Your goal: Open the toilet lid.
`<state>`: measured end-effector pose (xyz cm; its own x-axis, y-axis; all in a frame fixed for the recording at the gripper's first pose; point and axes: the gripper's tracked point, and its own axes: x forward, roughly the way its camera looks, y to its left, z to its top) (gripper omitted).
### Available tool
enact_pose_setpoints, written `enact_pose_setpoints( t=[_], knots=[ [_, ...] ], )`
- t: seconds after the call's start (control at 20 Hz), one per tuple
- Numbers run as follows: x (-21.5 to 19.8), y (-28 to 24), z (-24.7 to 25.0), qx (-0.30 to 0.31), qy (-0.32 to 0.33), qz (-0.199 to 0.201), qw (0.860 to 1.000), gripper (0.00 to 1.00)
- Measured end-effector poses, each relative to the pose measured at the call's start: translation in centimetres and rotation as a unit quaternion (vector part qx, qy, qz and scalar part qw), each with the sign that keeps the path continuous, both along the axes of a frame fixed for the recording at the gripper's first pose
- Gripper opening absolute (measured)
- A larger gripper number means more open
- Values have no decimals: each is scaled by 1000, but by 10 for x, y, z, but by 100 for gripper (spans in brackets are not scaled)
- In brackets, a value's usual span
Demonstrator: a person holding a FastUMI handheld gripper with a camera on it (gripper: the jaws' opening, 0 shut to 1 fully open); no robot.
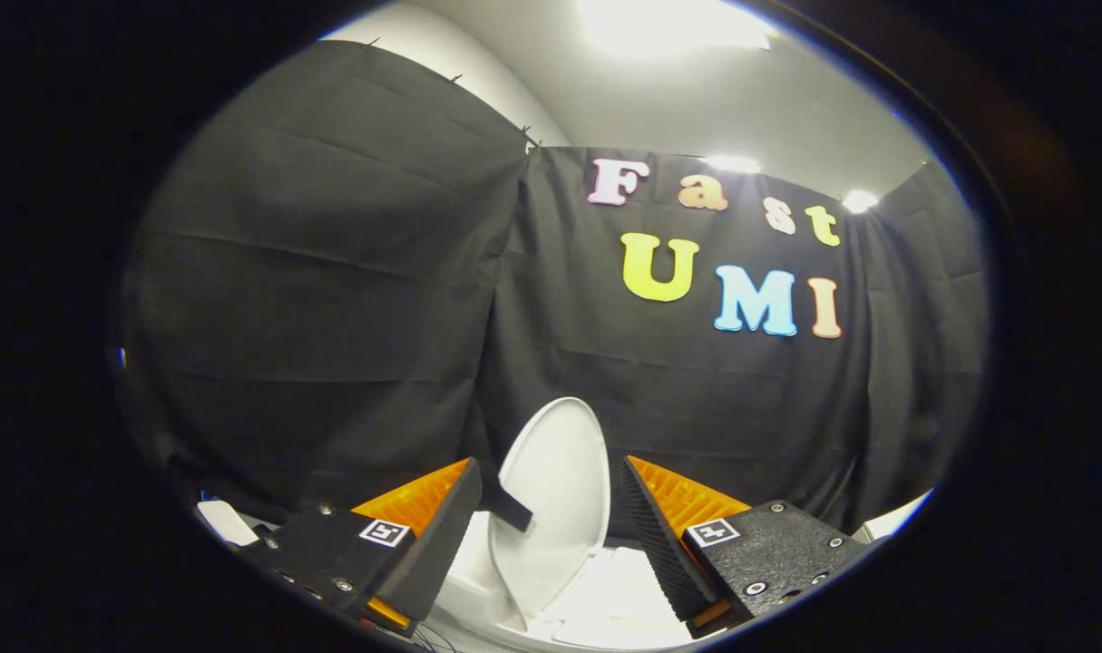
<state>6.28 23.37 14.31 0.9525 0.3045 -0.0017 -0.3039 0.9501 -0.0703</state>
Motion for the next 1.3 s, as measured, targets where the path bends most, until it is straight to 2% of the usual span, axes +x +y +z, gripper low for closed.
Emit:
enact_pose_setpoints(
  t=[0.3,0.5,1.3],
  knots=[
    [-18,-92,-7,44,-7,-87,995,95],
    [-29,-133,-19,64,-6,-127,990,95],
    [-73,-207,-111,72,15,-206,976,95]
  ],
)
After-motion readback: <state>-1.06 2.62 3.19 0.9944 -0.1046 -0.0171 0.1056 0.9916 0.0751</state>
